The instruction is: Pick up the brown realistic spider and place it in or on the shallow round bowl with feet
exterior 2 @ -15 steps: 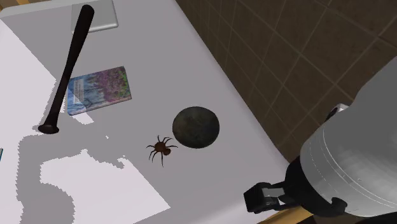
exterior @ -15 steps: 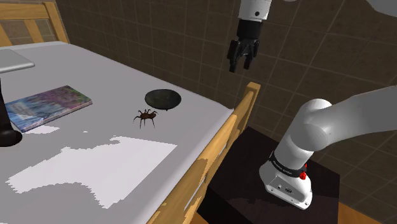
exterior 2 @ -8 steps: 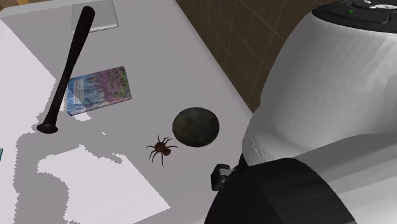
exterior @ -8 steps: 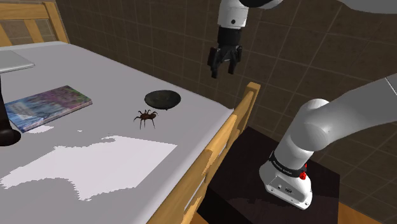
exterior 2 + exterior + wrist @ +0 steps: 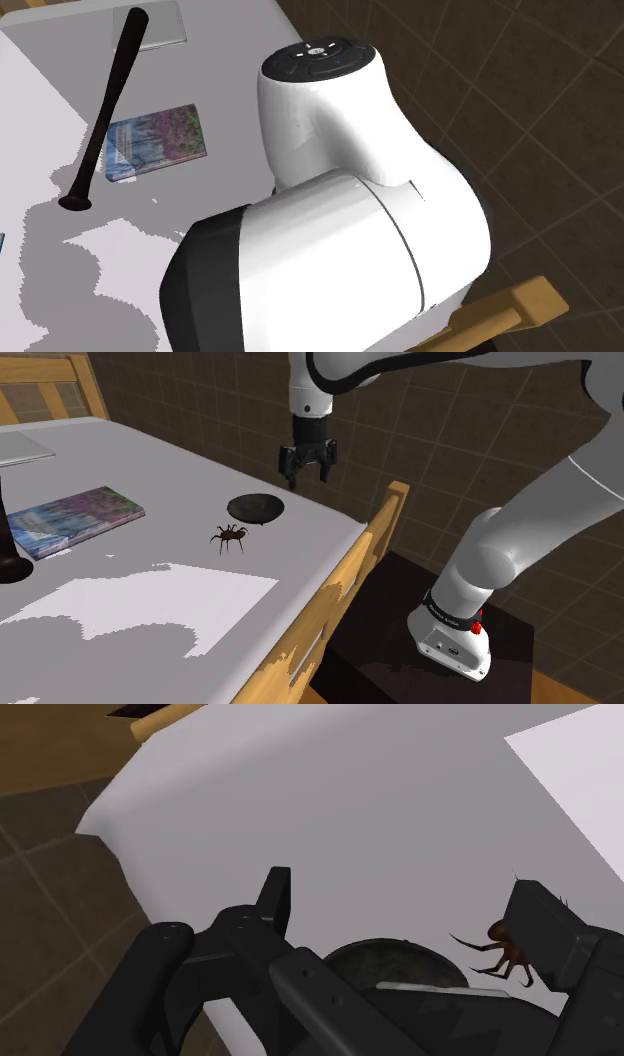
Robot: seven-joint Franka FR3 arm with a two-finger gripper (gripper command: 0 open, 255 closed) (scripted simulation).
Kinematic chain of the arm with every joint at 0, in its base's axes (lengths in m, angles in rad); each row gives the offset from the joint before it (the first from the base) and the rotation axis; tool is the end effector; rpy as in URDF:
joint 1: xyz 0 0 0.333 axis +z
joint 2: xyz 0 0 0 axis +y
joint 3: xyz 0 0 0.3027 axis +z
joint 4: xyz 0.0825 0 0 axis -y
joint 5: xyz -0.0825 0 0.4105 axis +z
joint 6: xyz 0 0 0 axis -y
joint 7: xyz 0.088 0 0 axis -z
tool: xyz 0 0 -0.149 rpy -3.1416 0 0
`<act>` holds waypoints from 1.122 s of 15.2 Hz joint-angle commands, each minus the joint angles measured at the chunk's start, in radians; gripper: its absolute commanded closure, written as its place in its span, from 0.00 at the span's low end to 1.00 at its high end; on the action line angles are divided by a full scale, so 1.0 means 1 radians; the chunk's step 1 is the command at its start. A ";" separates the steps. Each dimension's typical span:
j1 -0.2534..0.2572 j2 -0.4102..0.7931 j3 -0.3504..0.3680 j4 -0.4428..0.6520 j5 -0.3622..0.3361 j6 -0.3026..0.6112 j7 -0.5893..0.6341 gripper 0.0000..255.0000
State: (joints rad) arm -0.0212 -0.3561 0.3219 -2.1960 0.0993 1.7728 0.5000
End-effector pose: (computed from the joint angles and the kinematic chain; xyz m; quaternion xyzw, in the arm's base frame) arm 0.4438 0.1555 0.4519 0.9915 -0.1230 -0.0354 0.0222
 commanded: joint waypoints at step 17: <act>0.127 0.813 0.100 0.640 -0.370 0.011 0.501 0.00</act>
State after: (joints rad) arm 0.0936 0.4096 0.4300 -1.6010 -0.2494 1.7923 0.9856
